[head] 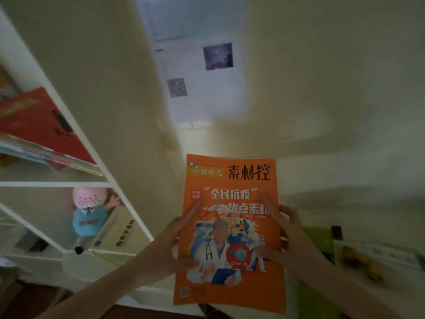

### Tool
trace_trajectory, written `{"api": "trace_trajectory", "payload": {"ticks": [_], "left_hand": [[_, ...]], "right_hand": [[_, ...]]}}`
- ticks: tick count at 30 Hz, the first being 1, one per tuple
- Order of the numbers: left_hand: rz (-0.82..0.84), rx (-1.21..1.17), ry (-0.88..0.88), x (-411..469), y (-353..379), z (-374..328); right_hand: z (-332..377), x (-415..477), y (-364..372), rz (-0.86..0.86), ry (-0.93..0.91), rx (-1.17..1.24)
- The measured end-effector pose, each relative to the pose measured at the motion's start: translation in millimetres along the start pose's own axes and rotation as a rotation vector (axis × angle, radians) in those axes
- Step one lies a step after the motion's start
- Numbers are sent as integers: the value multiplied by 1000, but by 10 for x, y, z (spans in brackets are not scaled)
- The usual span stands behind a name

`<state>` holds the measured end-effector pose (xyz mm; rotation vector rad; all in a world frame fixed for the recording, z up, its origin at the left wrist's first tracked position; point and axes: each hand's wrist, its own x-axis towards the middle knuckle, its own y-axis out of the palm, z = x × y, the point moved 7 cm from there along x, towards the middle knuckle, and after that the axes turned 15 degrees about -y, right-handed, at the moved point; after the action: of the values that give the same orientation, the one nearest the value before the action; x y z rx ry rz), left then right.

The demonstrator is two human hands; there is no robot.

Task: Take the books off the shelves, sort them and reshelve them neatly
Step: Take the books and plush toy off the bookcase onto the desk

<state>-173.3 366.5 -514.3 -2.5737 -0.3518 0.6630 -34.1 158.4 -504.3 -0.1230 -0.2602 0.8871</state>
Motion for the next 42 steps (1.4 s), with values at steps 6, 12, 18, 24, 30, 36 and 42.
{"api": "trace_trajectory", "payload": {"ticks": [6,12,18,24,30,36,42], "left_hand": [[212,5,-6,576,617,99],[302,36,-69,933,936,448],[337,18,-117,1121,1051,815],[356,11,-170,1238,1082,972],[368,69,-124,1265,1088,879],[172,249,-90,1070,804,751],[-9,-14,104,341,-265,-87]], "right_hand": [[-877,-127,-150,11,194,-32],[-1431,-37,-7,127,326,-157],[-1755,57,145,174,394,-266],[-1889,8,190,157,448,-240],[-1901,-9,222,175,466,-266],[-1499,164,316,136,310,-476],[163,755,641,156,-103,-324]]}}
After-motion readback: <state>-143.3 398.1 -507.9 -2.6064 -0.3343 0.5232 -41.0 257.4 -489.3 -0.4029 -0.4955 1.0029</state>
